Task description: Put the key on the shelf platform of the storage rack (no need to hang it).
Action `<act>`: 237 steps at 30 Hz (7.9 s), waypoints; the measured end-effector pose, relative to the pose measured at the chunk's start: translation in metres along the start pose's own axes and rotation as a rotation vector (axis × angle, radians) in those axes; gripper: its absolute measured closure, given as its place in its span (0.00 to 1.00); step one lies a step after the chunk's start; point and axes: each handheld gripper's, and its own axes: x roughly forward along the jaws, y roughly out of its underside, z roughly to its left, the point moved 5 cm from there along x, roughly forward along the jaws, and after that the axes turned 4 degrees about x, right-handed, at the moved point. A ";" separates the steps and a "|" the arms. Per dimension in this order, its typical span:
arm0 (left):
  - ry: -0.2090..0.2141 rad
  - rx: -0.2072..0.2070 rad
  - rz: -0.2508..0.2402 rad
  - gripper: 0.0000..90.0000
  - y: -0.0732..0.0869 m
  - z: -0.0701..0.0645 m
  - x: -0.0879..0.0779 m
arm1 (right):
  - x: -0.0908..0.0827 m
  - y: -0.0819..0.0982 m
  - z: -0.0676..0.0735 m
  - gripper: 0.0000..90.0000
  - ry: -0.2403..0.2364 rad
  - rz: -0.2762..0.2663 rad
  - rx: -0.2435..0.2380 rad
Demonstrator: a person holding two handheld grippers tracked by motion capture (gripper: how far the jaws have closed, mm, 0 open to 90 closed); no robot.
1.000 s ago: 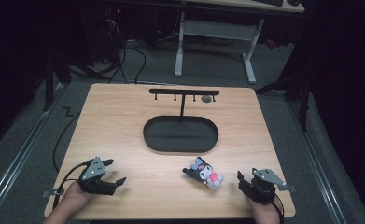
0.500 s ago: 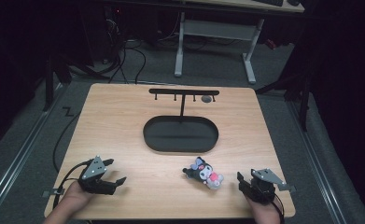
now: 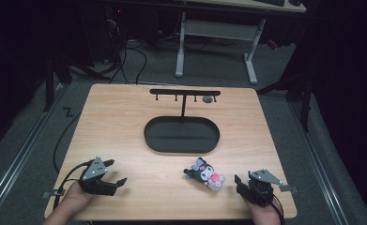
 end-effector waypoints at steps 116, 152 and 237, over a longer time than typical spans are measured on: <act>0.001 0.002 0.003 0.17 0.000 -0.001 0.000 | 0.020 -0.041 0.083 0.06 -0.178 0.626 -0.487; 0.002 0.002 0.003 0.17 0.000 -0.001 0.000 | 0.027 -0.044 0.088 0.51 -0.229 0.583 -0.461; 0.005 0.003 0.000 0.17 0.000 -0.001 0.000 | 0.058 -0.138 0.087 0.52 -0.122 0.419 -0.321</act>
